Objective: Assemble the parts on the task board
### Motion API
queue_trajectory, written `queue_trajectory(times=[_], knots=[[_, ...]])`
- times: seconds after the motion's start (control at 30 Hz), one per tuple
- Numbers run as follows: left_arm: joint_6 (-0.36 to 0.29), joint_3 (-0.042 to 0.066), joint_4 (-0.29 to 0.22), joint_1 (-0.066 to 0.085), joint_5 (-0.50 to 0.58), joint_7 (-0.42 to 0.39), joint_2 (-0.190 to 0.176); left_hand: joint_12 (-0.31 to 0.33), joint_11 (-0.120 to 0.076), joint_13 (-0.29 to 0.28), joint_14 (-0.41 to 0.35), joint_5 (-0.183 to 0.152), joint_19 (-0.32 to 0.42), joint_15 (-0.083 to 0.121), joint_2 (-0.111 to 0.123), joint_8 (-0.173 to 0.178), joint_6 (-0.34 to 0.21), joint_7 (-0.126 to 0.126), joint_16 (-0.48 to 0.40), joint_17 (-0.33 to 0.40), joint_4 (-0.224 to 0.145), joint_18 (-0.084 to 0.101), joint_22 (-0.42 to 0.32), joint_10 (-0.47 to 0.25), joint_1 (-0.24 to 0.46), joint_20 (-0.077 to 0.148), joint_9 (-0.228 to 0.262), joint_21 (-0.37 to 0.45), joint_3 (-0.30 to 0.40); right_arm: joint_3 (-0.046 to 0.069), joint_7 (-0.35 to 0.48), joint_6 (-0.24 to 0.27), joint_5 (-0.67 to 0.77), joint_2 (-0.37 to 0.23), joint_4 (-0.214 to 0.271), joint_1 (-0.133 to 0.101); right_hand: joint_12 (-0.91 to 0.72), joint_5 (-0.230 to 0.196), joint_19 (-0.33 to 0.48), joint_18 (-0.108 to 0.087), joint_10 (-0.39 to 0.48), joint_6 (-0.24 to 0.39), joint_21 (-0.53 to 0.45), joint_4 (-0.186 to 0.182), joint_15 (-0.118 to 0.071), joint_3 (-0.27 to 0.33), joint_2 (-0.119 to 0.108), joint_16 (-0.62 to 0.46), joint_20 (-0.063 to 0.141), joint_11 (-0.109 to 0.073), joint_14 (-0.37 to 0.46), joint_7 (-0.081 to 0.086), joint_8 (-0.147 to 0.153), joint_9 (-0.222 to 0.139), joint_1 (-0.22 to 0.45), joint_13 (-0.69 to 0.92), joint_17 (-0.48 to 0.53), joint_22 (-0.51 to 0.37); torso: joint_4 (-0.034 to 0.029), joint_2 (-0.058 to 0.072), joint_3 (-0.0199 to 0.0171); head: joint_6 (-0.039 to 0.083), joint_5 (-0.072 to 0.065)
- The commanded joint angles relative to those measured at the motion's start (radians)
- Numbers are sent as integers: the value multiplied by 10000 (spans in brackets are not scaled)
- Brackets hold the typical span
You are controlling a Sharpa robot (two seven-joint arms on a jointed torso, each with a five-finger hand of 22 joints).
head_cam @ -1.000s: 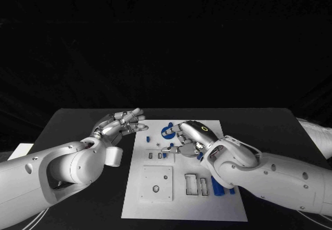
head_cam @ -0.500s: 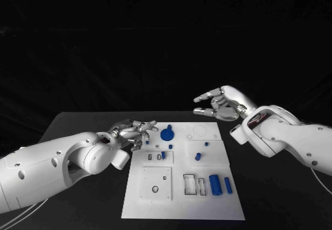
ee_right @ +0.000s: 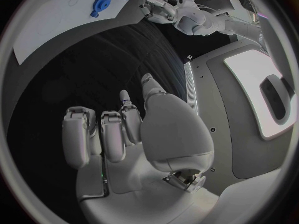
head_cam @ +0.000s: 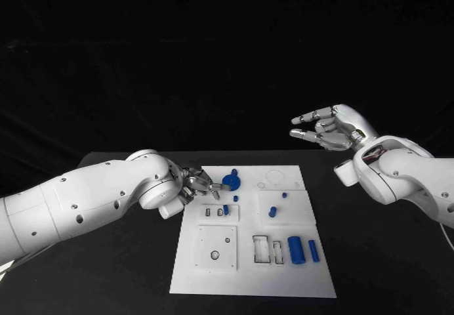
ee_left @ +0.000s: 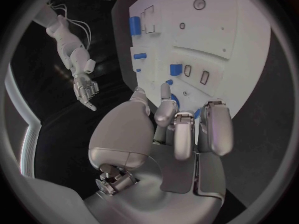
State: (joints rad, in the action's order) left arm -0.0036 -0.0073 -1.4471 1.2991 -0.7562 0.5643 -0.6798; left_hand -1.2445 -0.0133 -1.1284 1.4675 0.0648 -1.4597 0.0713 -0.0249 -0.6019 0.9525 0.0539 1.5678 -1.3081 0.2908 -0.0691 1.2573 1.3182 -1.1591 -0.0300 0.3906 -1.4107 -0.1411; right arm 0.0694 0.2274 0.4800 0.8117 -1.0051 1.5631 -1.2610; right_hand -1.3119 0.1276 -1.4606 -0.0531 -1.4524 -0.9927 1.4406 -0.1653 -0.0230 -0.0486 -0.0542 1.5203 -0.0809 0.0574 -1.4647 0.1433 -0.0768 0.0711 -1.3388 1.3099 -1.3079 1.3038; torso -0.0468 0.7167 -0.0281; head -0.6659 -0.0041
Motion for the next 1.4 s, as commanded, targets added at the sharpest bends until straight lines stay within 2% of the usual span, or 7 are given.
queue_trajectory(times=[0.03, 0.07, 0.23, 0.67, 0.87, 1.03, 1.4], knots=[[898, 5, 185, 64, -1544, 1329, 211, -120, -43, -124, 1033, -10, -155, 87, -114, -341, -158, -3, 30, -2627, 3, 132, 176, 74, -25, -12, 295, -99, -143, 0, 263, 160, 180, 39, -11, -10, 11, 35, 12, -30, 35, -49, -33, 64, 14, -7, 63, -58, -7, -36, -827, -19, -36, 9, -45, 1003, -1603, -8, 24, 1, -10, -31, 24], [962, 5, 252, 88, -1591, 1417, 287, -138, -40, -141, 1033, -8, -156, 96, -135, -444, -220, -19, 30, -2627, 3, 134, 194, 78, -31, -6, 393, -109, -192, 0, 255, 163, 212, 51, -29, -10, 11, 35, 12, -30, 35, -49, -33, 64, 14, -7, 63, -58, -7, -36, -827, -19, -36, 9, -45, 1003, -1603, -8, 16, -7, 3, -36, 9], [1310, 4, 597, 170, -1774, 1812, 658, -152, -51, -155, 1033, -13, -156, 86, -149, -557, -320, -18, 30, -2627, 7, 135, 220, 75, -21, 7, 512, -122, -273, 0, 204, 184, 299, 111, -116, -11, 21, 41, 15, -31, 40, -46, -37, 72, 14, -1, 58, -69, -6, -36, -823, -19, -34, 8, -49, 996, -1584, -15, -13, -2, -8, -78, 15], [1902, -24, 1124, 202, -1966, 2251, 1370, -202, -52, -218, 1033, -7, -178, 87, -165, -655, -404, -19, 30, -2627, 0, 151, 311, 103, -35, 8, 619, -168, -341, -4, 114, 124, 612, 249, -263, -8, 177, 160, 67, -56, 120, -6, -105, 142, 14, 37, 64, -147, -3, -31, -793, -10, -14, -4, -91, 895, -1454, -139, -1, 15, 20, -184, 81], [2094, -38, 1225, 199, -1993, 2335, 1578, -216, -55, -235, 1033, 5, -187, 88, -180, -688, -420, -22, 30, -2627, 1, 156, 344, 113, -43, 9, 653, -185, -356, -4, 105, 109, 671, 275, -275, -7, 270, 193, 102, -71, 171, 29, -150, 196, 16, 61, 55, -192, -4, -27, -775, -4, 3, -12, -128, 834, -1384, -219, 2, 11, 8, -206, 82], [2345, -51, 1277, 194, -1999, 2416, 1703, -236, -61, -254, 1033, 233, -191, 92, -268, -806, -507, -30, 30, -2627, -3, 162, 391, 117, -116, 12, 789, -209, -381, -4, 83, 71, 684, 282, -262, -6, 289, 198, 109, -75, 181, 36, -160, 211, 17, 67, 51, -203, -4, -26, -771, -2, 7, -13, -138, 821, -1367, -234, -16, 7, 15, -252, 75], [2385, -59, 1358, 190, -2122, 2503, 1709, -265, -64, -291, 1033, 263, -215, 93, -277, -838, -515, -35, 30, -2627, -5, 176, 468, 139, -133, 12, 822, -249, -390, -4, 44, 17, 689, 327, -311, -1, 289, 198, 109, -75, 181, 36, -160, 211, 17, 67, 51, -203, -4, -26, -771, -2, 7, -13, -138, 821, -1367, -234, -11, 6, 7, -289, 87]])
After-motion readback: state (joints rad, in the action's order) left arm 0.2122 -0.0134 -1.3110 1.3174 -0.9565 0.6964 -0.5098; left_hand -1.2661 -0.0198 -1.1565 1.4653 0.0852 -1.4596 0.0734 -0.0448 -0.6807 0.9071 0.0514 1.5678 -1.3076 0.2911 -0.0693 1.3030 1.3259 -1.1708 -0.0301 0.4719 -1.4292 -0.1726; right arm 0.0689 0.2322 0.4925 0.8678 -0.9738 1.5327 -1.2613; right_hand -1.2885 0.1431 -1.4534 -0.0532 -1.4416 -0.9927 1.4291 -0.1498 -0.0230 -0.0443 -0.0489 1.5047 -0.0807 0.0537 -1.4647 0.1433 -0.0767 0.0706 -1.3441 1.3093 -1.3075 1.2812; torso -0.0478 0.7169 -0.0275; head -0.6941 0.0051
